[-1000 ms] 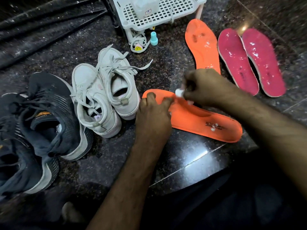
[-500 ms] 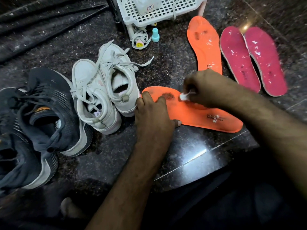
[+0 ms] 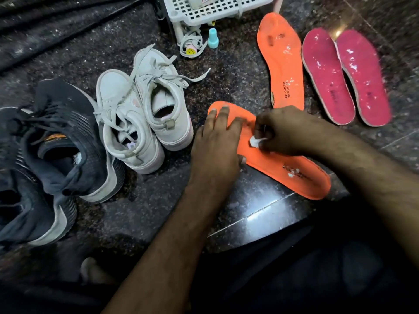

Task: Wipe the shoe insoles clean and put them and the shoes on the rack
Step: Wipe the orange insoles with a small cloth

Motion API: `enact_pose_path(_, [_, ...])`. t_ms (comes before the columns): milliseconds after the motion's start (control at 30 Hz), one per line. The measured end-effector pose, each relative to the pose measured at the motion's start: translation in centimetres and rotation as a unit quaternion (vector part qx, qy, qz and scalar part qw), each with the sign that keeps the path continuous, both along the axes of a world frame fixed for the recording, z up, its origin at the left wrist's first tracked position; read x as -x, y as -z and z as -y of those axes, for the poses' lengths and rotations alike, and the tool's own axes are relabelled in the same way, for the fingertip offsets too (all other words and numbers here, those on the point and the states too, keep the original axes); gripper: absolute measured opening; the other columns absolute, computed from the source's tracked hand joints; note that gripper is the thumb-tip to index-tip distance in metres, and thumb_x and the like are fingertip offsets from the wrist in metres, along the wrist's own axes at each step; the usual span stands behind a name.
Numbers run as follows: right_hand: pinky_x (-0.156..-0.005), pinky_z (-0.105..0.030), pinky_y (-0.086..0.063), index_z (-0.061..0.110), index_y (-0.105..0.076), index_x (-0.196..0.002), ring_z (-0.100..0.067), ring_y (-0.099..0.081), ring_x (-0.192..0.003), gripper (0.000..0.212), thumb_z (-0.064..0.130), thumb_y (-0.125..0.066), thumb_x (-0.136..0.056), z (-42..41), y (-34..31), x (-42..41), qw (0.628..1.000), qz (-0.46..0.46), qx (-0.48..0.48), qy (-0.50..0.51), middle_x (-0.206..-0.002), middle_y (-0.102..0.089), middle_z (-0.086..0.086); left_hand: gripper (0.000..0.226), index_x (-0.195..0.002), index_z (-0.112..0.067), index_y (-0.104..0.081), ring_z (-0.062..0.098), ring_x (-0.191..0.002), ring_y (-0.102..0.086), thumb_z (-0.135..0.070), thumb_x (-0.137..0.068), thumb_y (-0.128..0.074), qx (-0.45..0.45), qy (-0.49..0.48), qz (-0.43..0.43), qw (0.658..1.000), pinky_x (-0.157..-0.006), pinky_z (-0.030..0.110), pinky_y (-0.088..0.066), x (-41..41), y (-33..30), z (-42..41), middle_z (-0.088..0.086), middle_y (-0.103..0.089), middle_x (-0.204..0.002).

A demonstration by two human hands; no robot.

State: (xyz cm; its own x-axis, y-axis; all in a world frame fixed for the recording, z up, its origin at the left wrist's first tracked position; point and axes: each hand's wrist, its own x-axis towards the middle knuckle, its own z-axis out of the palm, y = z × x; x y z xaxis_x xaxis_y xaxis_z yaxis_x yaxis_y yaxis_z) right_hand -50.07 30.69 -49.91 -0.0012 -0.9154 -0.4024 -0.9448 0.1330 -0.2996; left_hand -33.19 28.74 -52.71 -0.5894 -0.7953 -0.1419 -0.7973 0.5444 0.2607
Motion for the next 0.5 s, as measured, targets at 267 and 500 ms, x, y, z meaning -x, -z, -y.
enact_pose_path(267, [-0.068, -0.022, -0.036, 0.021, -0.07, -0.086, -0.016, -0.059, -0.075, 0.009, 0.026, -0.076, -0.082, 1.8, 0.4, -0.7, 0.991, 0.058, 0.11, 0.038, -0.076, -0.061, 0.005, 0.08, -0.155, -0.012, -0.032, 0.029, -0.149, -0.03, -0.027, -0.077, -0.02, -0.011, 0.02, -0.052, 0.998, -0.119, 0.048, -0.03, -1.6, 1.4, 1.2, 0.008, -0.035, -0.161])
enact_pose_path(500, [-0.068, -0.022, -0.043, 0.021, -0.074, -0.086, -0.019, -0.067, -0.078, 0.012, 0.03, -0.079, -0.079, 1.8, 0.9, -0.1, 0.994, 0.053, 0.09, 0.032, -0.078, -0.07, 0.0, 0.07, -0.149, -0.009, -0.041, 0.031, -0.151, -0.025, -0.04, -0.089, -0.025, -0.052, -0.015, -0.065, 0.996, -0.121, 0.049, -0.025, -1.0, 1.5, 1.3, 0.012, -0.03, -0.163])
